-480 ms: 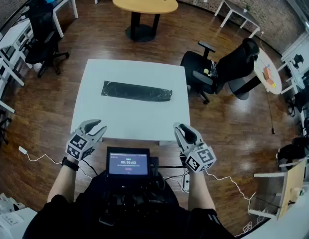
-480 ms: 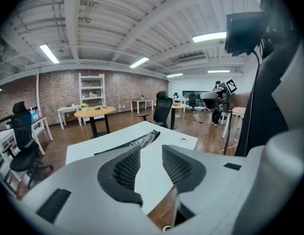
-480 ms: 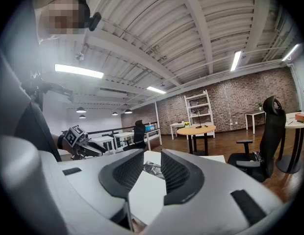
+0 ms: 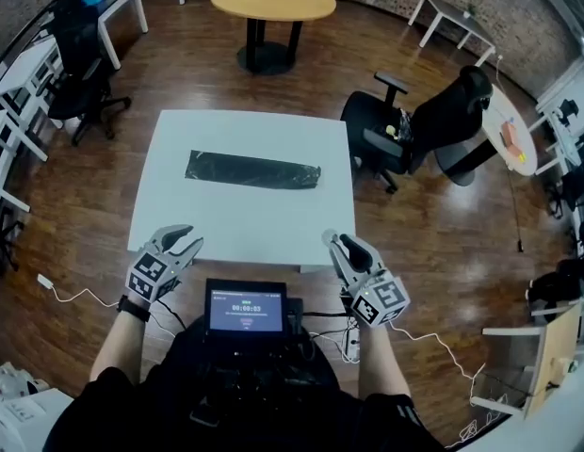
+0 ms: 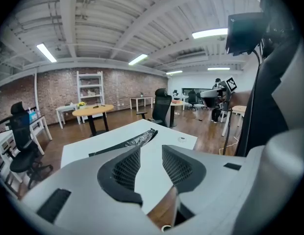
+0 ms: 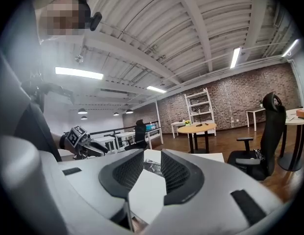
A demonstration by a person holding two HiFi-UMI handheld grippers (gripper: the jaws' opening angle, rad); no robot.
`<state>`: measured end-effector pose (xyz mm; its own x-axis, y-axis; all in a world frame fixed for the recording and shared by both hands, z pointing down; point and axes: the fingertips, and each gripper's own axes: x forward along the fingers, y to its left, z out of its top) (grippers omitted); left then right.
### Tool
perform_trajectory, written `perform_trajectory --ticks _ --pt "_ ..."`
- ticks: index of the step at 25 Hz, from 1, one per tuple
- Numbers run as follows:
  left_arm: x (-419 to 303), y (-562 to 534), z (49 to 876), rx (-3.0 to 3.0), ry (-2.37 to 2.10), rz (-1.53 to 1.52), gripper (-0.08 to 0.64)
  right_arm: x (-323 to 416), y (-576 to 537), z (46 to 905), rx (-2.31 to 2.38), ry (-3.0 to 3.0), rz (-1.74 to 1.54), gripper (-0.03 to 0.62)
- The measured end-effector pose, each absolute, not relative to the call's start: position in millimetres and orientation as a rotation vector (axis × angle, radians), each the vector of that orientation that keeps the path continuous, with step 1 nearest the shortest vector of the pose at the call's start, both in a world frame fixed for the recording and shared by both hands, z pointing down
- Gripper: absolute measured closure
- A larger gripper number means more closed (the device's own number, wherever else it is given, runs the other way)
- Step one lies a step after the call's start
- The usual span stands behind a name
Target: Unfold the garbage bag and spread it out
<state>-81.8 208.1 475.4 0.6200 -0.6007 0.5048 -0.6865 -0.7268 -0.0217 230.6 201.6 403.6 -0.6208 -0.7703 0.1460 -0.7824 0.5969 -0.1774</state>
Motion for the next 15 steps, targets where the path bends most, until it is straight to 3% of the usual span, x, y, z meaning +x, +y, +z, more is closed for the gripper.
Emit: perform_trajectory --ticks 15 --pt "-90 198 475 2.634 -1.145 0.815 0.422 246 191 408 1.301 -2.788 0.358 0.469"
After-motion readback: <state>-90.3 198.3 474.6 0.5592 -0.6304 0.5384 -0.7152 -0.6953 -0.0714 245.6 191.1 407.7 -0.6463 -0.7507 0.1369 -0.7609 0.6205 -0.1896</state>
